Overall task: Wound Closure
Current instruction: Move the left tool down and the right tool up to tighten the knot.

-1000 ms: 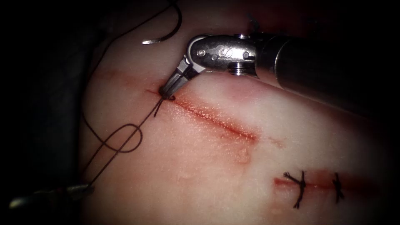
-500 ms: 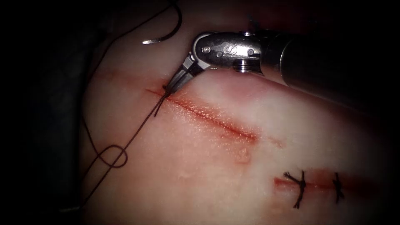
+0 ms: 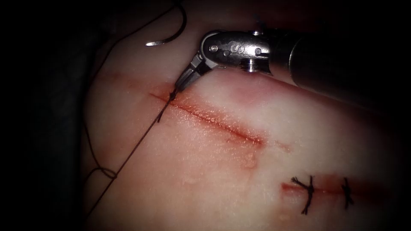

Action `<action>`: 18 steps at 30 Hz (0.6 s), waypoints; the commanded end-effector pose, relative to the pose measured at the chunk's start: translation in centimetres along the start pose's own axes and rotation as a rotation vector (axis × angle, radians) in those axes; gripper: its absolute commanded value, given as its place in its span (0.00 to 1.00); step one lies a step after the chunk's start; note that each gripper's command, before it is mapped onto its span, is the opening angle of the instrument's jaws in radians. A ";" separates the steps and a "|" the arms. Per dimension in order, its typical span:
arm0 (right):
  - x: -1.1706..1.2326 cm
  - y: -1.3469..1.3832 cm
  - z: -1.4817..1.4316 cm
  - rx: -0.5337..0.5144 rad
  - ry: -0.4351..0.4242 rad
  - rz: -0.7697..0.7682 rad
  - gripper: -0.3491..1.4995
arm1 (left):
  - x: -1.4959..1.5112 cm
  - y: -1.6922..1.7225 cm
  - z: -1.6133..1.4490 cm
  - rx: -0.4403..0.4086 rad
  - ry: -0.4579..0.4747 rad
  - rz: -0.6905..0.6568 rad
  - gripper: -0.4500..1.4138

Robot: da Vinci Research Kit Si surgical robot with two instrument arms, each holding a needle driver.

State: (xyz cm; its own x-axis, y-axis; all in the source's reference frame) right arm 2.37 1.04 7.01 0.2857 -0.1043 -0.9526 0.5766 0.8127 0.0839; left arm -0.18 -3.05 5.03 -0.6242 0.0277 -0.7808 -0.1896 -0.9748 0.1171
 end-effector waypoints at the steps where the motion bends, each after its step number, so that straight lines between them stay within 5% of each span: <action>1: -0.01 0.08 0.02 -0.002 -0.001 0.005 0.00 | -0.04 0.02 0.06 0.000 0.003 -0.001 0.05; 18: -0.15 0.18 -0.04 -0.053 -0.063 0.064 0.00 | -0.25 0.12 -0.22 -0.013 0.004 -0.015 0.05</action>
State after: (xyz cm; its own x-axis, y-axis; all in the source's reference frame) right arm 2.35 1.16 7.12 0.3725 -0.0824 -0.9244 0.5124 0.8487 0.1309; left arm 0.18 -3.24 5.03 -0.6185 0.0425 -0.7846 -0.1900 -0.9770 0.0969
